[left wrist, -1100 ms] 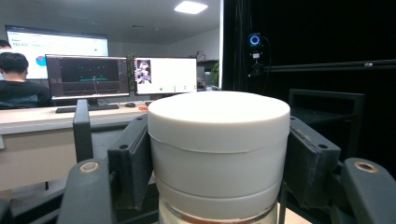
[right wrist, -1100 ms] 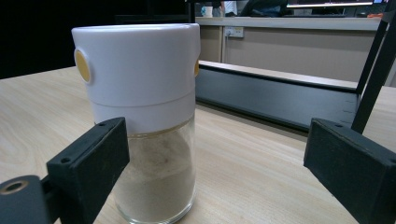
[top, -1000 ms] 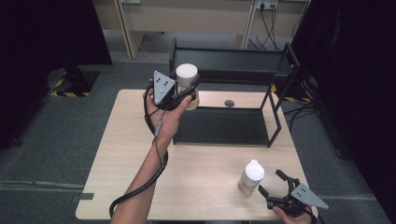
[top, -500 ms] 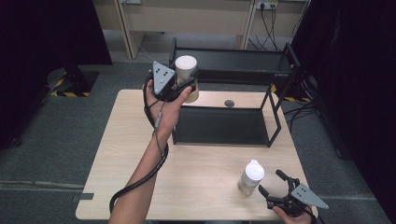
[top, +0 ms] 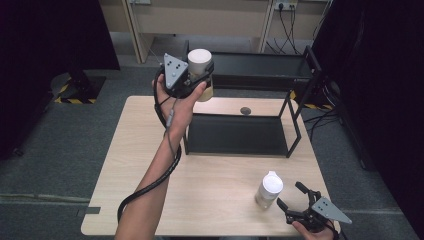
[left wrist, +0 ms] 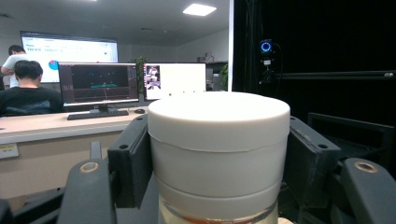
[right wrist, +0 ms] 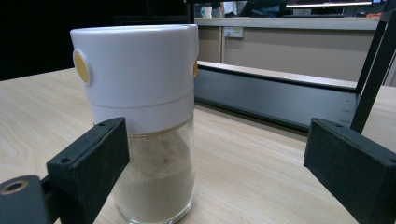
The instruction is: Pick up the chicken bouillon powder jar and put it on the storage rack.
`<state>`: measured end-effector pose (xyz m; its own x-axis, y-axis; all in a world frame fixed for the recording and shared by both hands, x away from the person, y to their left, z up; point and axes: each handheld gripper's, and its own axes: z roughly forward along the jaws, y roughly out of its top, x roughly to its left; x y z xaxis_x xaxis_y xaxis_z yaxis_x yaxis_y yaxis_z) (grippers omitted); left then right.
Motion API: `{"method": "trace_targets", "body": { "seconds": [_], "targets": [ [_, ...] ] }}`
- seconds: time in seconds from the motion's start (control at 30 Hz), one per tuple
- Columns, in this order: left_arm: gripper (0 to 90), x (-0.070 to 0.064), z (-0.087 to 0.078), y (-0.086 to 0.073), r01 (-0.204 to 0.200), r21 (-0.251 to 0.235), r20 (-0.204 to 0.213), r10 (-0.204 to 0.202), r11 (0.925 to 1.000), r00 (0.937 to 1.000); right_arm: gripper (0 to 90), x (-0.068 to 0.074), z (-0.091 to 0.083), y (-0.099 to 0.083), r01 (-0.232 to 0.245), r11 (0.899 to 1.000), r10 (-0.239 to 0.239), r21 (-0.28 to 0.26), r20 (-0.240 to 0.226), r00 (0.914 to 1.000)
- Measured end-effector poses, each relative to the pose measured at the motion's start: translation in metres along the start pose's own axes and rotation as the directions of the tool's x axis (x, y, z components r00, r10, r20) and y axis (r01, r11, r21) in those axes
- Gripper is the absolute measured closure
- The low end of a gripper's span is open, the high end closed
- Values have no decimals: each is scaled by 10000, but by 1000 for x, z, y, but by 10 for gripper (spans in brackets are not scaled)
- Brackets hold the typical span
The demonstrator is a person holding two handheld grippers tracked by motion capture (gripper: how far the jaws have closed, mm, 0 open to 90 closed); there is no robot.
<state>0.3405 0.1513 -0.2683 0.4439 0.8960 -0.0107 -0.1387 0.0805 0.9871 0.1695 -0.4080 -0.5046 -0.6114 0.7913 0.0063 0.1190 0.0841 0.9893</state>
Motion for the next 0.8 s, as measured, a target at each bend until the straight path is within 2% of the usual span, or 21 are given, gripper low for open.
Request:
{"method": "trace_targets", "body": {
  "seconds": [0.8],
  "targets": [
    [334,0,22,29,-37,-24,-87,37,10000,10000,70,0,0,0,-15,10000,15,-17,-1,10000]
  ]
}}
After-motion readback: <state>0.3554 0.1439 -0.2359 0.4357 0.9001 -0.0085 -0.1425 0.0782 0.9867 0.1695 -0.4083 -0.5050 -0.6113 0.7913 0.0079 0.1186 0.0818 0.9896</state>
